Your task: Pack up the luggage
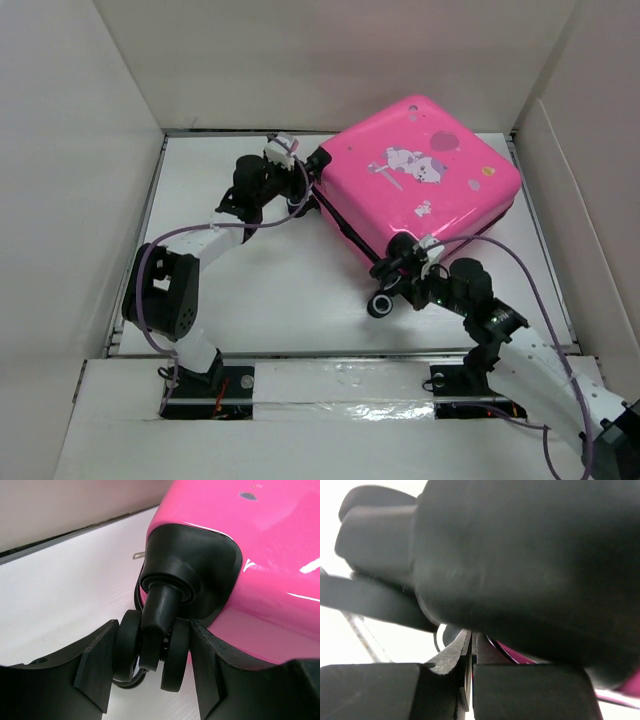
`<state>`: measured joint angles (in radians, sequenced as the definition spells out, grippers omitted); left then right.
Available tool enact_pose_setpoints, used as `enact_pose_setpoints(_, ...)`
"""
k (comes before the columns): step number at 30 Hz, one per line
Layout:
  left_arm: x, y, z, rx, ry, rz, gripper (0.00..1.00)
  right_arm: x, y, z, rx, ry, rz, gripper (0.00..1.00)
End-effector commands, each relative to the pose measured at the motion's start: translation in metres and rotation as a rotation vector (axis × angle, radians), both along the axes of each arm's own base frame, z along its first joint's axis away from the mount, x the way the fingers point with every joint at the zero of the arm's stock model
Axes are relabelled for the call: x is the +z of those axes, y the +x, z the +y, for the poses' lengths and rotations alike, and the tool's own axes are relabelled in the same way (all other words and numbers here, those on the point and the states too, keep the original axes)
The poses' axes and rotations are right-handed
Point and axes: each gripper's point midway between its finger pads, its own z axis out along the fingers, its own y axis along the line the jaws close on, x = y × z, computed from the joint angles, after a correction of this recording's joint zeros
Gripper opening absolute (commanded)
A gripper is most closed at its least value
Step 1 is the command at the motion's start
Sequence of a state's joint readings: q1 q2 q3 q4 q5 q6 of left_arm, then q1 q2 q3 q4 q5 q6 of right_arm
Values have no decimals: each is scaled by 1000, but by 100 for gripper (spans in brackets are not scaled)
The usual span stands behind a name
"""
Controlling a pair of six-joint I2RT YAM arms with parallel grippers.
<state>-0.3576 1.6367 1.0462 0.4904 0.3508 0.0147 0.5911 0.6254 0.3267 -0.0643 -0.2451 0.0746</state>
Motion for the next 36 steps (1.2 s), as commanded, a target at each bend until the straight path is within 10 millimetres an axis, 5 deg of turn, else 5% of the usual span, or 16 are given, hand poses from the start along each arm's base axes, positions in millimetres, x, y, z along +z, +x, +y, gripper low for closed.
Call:
enact_pose_setpoints(1, -74, -79, -53, -120, -60, 293, 0, 125, 55, -9, -79, 164, -348, 0)
enact_pose_setpoints(6, -76, -117, -68, -172, -85, 289, 0, 140, 88, -47, -128, 103, -360, 0)
enact_pose_setpoints(9, -54, -139, -88, -248, -127, 253, 0, 145, 85, -68, -187, 111, -373, 0)
enact_pose_setpoints(10, -47, -143, -94, -262, -136, 238, 0, 130, 82, -71, -198, 107, -345, 0)
enact_pose_setpoints(13, -23, -166, -115, -351, -213, 219, 0, 118, 59, -55, -175, 272, -276, 0)
enact_pose_setpoints(14, -21, -173, -120, -372, -229, 224, 0, 83, 53, -49, -187, 312, -205, 0)
enact_pose_setpoints(16, -9, -183, -132, -417, -298, 228, 0, 85, 38, -26, -173, 443, -196, 0)
enact_pose_setpoints(23, 31, -218, -154, -580, -493, 242, 0, 55, 72, -46, -651, 291, -225, 0)
enact_pose_setpoints(29, 38, -245, -163, -651, -526, 261, 0, 73, 90, -8, -712, 233, -266, 0)
enact_pose_setpoints(31, 38, -258, -166, -691, -534, 273, 0, 63, 97, 11, -669, 201, -242, 0)
enact_pose_setpoints(36, 45, -279, -171, -736, -559, 275, 0, 81, 99, 88, -363, 263, -260, 0)
